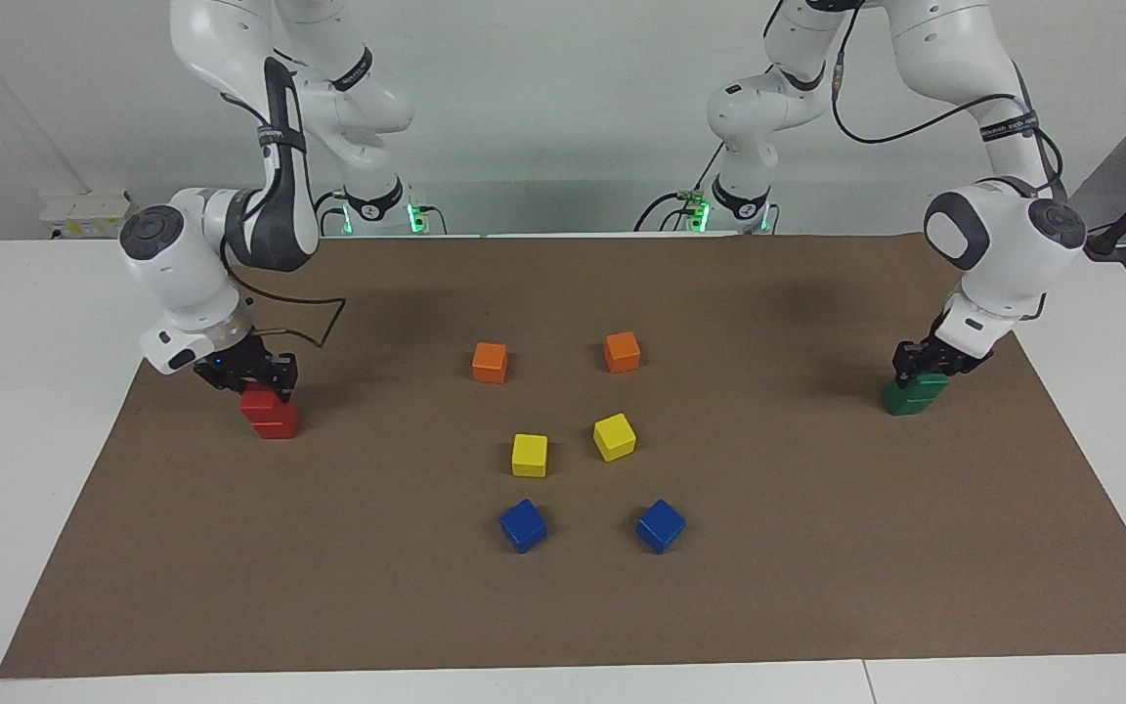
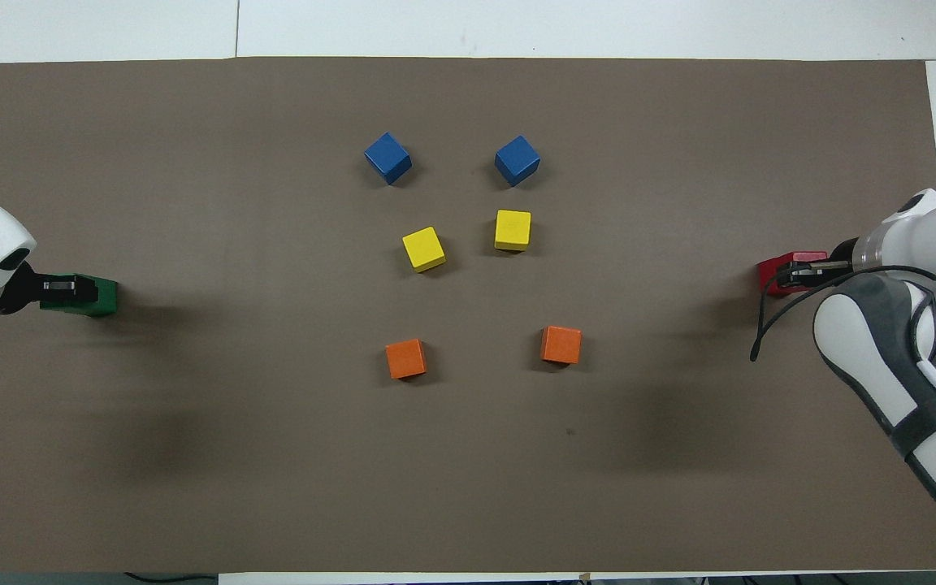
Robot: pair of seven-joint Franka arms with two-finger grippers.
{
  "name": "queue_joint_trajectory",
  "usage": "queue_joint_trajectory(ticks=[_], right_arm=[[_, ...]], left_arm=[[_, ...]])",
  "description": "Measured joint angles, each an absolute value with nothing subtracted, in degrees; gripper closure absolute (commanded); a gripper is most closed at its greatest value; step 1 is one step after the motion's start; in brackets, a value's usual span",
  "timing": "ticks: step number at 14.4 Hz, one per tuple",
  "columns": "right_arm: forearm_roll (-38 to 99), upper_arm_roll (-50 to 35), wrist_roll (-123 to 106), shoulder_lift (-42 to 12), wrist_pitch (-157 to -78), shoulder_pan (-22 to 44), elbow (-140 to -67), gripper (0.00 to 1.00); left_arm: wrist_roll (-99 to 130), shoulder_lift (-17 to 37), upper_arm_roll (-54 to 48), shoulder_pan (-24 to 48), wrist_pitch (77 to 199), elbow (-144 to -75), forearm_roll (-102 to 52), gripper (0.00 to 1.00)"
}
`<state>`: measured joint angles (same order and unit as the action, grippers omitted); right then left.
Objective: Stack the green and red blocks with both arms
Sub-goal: 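Stack green on the first green with the left gripper and release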
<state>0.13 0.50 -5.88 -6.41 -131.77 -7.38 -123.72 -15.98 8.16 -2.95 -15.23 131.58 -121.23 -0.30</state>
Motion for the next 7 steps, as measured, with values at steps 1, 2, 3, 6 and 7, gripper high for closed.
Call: queue_joint_trajectory(ticks=[1,2,3,6,7], right_arm=[[0.13,0.5,-5.88,-6.4,-131.77,-7.4,-123.73,1.0],[0.13,0.5,-5.88,-6.39,-131.77,-7.42,-123.74,1.0],[0.13,0.5,-5.88,-6.38,-131.78,-7.42,-123.75,1.0],[0.13,0.5,-5.88,-6.38,-131.79,-7.43,-123.76,1.0],[0.13,0.5,-5.88,-6.37,-131.79,-7.43,-123.77,1.0]], left_arm=[[-16.09,8.16,-2.95,-15.35,131.7,-121.32,-0.3,0.0],[-16.16,8.16,-2.94,-15.4,131.79,-121.37,-0.3,0.0],[-16.19,8.16,-2.94,-15.41,131.85,-121.37,-0.3,0.0],[-16.21,8.16,-2.94,-15.41,131.88,-121.32,-0.3,0.0],[-16.21,8.15,-2.94,-15.41,131.88,-121.06,-0.3,0.0]])
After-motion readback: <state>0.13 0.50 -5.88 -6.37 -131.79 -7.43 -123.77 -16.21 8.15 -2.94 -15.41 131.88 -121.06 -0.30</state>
